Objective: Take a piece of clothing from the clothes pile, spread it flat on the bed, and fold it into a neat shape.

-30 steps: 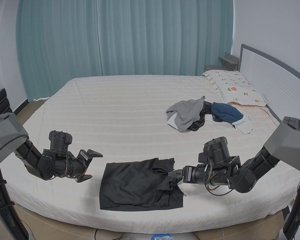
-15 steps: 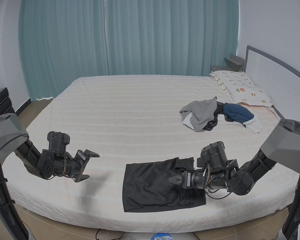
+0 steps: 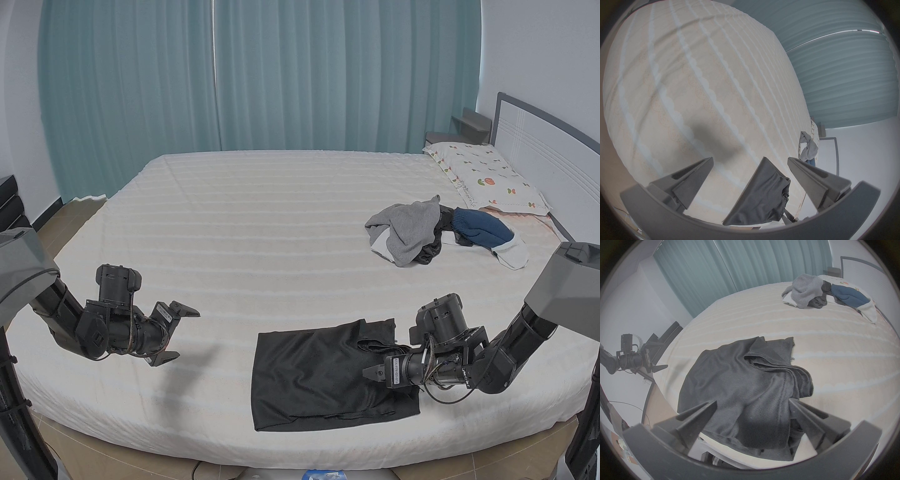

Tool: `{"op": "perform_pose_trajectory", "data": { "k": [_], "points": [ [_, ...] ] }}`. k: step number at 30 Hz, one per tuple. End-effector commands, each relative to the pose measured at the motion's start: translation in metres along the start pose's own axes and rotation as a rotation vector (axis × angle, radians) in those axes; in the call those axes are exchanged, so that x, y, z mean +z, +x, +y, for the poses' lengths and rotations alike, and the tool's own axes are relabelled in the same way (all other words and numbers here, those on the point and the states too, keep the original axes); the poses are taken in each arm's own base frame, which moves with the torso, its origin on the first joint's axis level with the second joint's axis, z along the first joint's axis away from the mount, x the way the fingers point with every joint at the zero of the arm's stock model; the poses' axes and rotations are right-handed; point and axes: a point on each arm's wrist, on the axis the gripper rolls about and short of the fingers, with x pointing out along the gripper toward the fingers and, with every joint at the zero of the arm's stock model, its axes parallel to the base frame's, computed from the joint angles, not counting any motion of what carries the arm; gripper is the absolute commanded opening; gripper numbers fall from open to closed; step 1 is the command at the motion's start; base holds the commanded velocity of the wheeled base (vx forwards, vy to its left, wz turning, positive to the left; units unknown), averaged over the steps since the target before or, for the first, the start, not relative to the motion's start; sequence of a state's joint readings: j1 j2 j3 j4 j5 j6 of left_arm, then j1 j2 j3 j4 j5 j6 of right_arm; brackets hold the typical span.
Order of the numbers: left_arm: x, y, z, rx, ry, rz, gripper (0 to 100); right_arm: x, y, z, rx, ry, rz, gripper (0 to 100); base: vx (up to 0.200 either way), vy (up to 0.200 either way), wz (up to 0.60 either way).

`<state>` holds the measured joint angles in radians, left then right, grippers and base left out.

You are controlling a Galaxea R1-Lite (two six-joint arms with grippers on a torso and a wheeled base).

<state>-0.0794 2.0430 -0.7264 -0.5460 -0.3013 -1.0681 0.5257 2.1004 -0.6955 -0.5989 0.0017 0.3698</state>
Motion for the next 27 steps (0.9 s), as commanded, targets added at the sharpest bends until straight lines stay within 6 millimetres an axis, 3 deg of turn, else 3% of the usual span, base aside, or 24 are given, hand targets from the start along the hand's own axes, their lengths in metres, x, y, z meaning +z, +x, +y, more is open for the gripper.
{"op": "perform_pose_trajectory", "data": {
  "k": [1,15,27],
  "points": [
    [0.000,0.002,0.001,0.006,-0.001,0.003,100,-0.002,-0.009,-0.003,-0.008,-0.008,0.000,0,0.000,0.000,0.00],
    [-0.001,0.003,0.001,0.007,0.000,0.006,100,-0.023,-0.044,-0.031,-0.025,0.018,0.047,0,0.000,0.000,0.00],
    [-0.002,0.004,0.002,0.012,-0.001,0.010,100,-0.032,-0.053,-0.050,0.002,0.064,0.089,0,0.000,0.000,0.00]
  ]
}}
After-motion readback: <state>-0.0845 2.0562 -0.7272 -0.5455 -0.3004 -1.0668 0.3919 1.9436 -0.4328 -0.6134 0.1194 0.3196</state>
